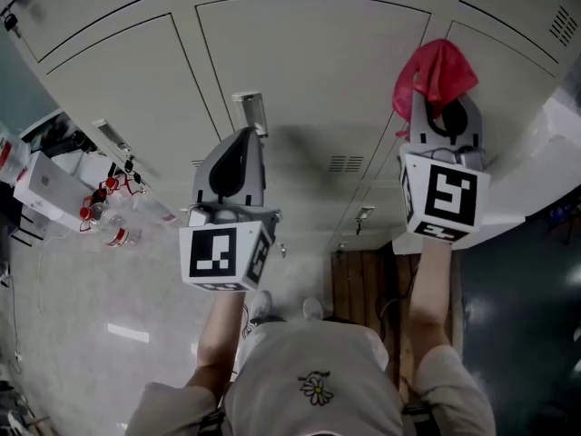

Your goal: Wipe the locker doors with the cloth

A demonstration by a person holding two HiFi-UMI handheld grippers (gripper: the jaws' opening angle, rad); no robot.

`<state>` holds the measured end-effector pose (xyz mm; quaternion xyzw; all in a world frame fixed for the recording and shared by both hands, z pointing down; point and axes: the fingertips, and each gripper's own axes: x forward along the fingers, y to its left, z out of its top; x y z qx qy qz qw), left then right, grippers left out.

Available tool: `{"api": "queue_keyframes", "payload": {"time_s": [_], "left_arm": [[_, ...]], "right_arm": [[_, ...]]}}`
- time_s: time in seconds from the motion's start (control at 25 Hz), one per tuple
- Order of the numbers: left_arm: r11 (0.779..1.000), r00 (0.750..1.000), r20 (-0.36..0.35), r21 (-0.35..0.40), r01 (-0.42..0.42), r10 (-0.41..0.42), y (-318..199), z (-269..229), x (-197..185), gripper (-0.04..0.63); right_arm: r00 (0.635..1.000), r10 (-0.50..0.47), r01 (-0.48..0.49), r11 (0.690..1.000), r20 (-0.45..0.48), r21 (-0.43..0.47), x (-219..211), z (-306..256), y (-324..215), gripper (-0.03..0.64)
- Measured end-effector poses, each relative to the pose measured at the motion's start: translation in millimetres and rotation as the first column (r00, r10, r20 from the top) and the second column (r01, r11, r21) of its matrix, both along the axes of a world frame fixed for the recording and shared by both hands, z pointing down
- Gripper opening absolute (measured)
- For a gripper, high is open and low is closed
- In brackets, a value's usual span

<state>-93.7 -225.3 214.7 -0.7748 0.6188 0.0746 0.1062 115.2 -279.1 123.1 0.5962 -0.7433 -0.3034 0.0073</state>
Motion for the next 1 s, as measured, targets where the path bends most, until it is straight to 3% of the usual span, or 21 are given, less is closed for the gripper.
{"api": "queue_keyframes", "payload": {"time_s": [0.12, 0.24, 0.44, 0.72, 1.0], "left_arm": [[1.0, 1.0, -0.003, -0.002, 0.021, -0.021, 4, 0, -20, 0.017], [0.999, 0.999, 0.005, -0.005, 0.038, -0.038, 10, 1, -36, 0.017], [0.998, 0.998, 0.016, -0.009, 0.061, -0.061, 17, 2, -65, 0.017], [0.996, 0.996, 0.005, -0.026, 0.085, -0.085, 18, 9, -101, 0.017], [0.998, 0.999, -0.016, -0.046, 0.045, -0.046, 11, 26, -119, 0.017]], "right_arm": [[0.994, -0.11, 0.11, 0.993, -0.001, 0.034, -36, -11, 23, 0.04], [0.967, -0.256, 0.256, 0.966, 0.005, 0.04, -87, -13, 42, 0.04], [0.912, -0.41, 0.41, 0.911, -0.01, -0.037, -164, 14, 50, 0.04], [0.879, -0.477, 0.474, 0.867, 0.021, -0.153, -225, 60, 40, 0.04], [0.91, -0.413, 0.398, 0.897, -0.042, -0.192, -245, 88, 23, 0.04]]}}
